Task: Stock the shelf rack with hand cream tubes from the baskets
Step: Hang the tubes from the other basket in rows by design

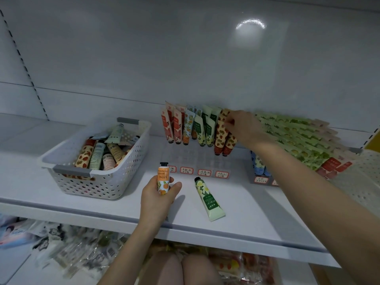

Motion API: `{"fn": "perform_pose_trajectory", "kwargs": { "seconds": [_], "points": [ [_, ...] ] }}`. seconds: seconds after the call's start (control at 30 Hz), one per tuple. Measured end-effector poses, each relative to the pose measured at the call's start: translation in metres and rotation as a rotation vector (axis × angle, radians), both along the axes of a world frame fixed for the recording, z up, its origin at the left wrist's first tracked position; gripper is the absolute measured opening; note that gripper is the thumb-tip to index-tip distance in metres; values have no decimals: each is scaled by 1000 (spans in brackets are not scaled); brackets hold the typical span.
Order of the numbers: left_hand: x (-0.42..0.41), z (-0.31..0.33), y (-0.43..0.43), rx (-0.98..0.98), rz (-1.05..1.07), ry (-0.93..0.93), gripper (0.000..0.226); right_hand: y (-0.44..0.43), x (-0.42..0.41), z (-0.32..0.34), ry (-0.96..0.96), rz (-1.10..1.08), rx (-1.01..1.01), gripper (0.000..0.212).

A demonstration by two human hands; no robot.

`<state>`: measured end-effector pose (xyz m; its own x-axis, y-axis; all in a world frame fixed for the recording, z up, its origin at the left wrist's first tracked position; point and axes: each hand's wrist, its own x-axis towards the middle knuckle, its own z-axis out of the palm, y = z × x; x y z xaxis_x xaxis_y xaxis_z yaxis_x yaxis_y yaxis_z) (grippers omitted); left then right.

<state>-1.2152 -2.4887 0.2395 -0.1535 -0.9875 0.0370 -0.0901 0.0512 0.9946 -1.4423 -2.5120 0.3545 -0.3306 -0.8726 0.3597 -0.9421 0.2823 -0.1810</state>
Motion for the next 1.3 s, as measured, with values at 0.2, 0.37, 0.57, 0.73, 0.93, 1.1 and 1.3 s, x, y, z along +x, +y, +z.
{"fn": "perform_pose_trajectory", "kwargs": {
  "seconds": [0.2, 0.37, 0.57, 0.73, 0.93, 1.1, 1.3],
  "points": [
    [1, 0, 0, 0, 7, -6, 14, 4, 0, 1, -11, 13, -9, 21],
    [2, 2, 2, -2, 8, -13, 15, 6, 2, 3, -6, -1, -3, 22],
    [3, 4, 2, 3, 14, -17, 14, 10, 3, 5, -43, 7, -96, 24],
    [5, 5, 5, -12, 22, -11, 16, 25, 18, -4, -147, 67, -138, 22],
    [5, 6, 6, -21, 17, -16, 16, 62, 48, -52, -267, 165, 427, 44],
    [4, 10, 10, -26, 9, -17, 14, 67, 60, -81, -152, 81, 592, 55],
    [8, 11, 8, -25, -4, 9, 12, 66, 63, -90, -230, 74, 545, 32]
  ]
}}
